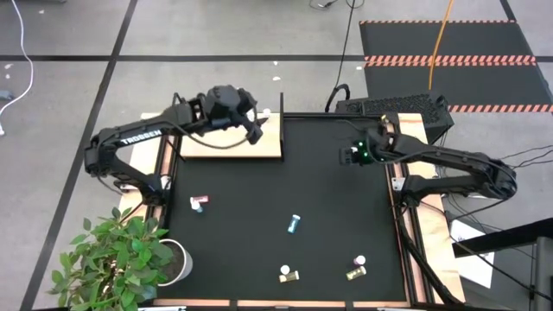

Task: Pick and place medicine bottles onto shelf by color
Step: Put the right purple pill bottle on the shelf aligned with the other purple pill bottle

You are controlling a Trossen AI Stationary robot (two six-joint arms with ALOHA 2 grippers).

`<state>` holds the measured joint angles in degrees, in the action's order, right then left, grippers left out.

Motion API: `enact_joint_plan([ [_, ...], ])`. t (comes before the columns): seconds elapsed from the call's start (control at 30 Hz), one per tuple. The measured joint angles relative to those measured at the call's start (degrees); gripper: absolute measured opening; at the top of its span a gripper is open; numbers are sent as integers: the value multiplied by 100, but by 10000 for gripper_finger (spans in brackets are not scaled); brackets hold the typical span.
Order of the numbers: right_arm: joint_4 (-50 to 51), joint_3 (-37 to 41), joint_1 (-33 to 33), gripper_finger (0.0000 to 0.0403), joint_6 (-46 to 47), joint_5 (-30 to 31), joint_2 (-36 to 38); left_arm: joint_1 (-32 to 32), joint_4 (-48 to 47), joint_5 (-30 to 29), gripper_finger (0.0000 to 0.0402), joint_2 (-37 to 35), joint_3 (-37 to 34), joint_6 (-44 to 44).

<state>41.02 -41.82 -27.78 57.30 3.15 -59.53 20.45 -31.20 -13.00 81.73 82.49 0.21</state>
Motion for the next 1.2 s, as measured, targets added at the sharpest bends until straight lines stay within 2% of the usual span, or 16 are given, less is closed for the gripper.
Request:
enact_joint_plan([
  [0.23,1333,-833,-249,165,484,576,-771,562,-871,686,312,30,31,212],
  [0.4,1360,-734,-280,164,715,729,-1238,713,-873,805,312,120,21,526],
  [0.53,1240,-622,-316,164,712,711,-1541,839,-1084,808,312,113,30,429],
  [0.73,1200,-619,-366,164,623,490,-1467,1211,-1567,834,312,26,26,92],
  [0.83,1169,-619,-377,164,396,535,-1398,1347,-1497,1143,312,24,23,74],
  [1.0,256,-617,-110,164,-683,391,-1357,1385,-1421,1941,312,26,23,322],
  [1.13,-1000,-618,416,164,-1656,-155,-1342,1083,-1430,2168,312,31,-84,606],
  [1.2,-1404,-619,706,164,-1741,-333,-1333,851,-1441,2251,312,37,-204,587],
])
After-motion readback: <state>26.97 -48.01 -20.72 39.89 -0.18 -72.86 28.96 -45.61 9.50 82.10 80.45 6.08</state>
